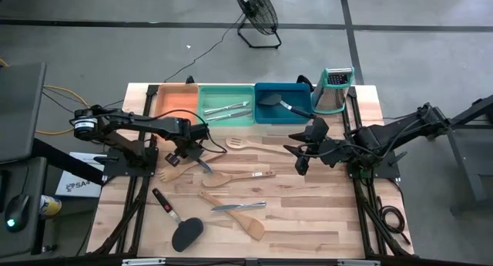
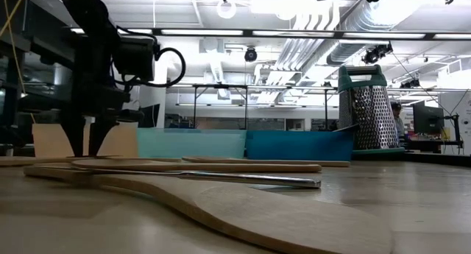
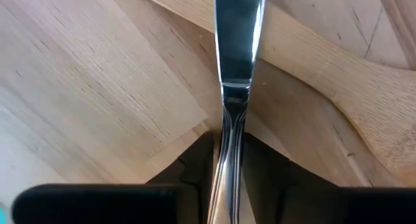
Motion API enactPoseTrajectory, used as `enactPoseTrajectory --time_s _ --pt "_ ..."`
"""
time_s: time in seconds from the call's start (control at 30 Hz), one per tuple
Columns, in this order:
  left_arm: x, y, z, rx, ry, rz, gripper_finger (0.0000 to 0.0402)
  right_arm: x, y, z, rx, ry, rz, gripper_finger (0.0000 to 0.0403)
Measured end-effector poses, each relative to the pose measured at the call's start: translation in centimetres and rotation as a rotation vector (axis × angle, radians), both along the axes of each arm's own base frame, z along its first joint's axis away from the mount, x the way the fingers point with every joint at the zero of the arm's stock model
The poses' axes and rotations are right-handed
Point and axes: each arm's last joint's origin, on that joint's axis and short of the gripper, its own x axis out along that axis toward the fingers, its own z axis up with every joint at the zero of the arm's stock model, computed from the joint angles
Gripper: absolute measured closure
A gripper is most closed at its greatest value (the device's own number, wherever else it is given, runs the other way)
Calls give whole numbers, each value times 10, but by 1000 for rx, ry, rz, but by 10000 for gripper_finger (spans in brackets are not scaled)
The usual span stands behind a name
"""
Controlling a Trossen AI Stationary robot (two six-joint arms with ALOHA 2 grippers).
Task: Pick & Place Kitchen Items
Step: Put the silver table knife into the green bin
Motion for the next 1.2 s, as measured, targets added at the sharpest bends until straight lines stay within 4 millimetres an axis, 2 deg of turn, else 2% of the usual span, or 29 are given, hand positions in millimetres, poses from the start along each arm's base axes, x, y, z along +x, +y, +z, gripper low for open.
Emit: enactPoseTrajectory --time_s 0.2,0.6,0.8,0.97,1.2 --pt "0 0 0 -16 -5 12 369 0 0 0 -1 2 0 228" --pt "1 0 0 -41 -5 138 369 0 0 0 12 -4 -7 228" --pt "3 0 9 -45 -14 165 369 0 0 0 18 -6 -10 228" --pt "4 -3 19 -127 -42 204 369 0 0 0 19 -7 -10 228" --pt "3 -3 28 -86 -83 276 369 0 0 0 21 -6 -7 228"
